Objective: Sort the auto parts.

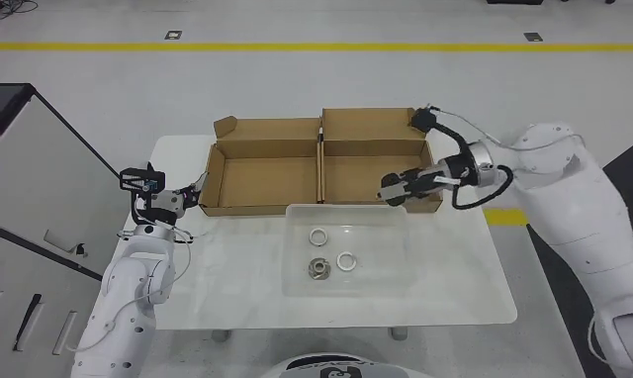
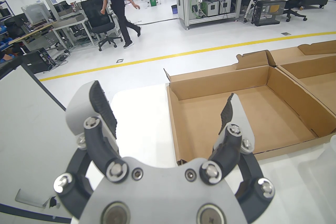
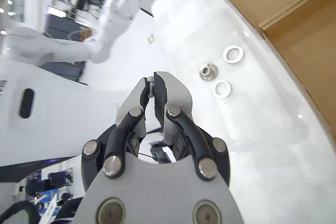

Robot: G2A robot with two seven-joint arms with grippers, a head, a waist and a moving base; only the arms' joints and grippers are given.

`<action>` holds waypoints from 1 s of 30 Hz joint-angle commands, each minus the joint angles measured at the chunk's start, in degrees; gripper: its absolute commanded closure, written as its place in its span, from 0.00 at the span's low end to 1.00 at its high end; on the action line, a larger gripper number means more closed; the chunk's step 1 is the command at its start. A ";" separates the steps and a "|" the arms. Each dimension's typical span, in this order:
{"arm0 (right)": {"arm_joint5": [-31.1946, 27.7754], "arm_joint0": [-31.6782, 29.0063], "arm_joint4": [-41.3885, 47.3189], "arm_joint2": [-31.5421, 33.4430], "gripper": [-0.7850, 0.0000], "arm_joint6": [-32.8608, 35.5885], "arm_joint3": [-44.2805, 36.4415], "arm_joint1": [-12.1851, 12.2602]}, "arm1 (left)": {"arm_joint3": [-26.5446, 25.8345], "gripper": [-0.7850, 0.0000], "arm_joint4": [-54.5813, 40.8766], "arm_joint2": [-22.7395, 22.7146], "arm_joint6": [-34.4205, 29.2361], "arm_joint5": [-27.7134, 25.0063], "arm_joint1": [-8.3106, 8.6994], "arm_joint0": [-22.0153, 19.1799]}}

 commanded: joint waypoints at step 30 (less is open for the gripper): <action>-0.79 11.08 49.71 -7.48 1.00 7.09 -2.26 -11.97 | 0.00 0.00 0.00 0.00 0.00 0.00 0.00 0.00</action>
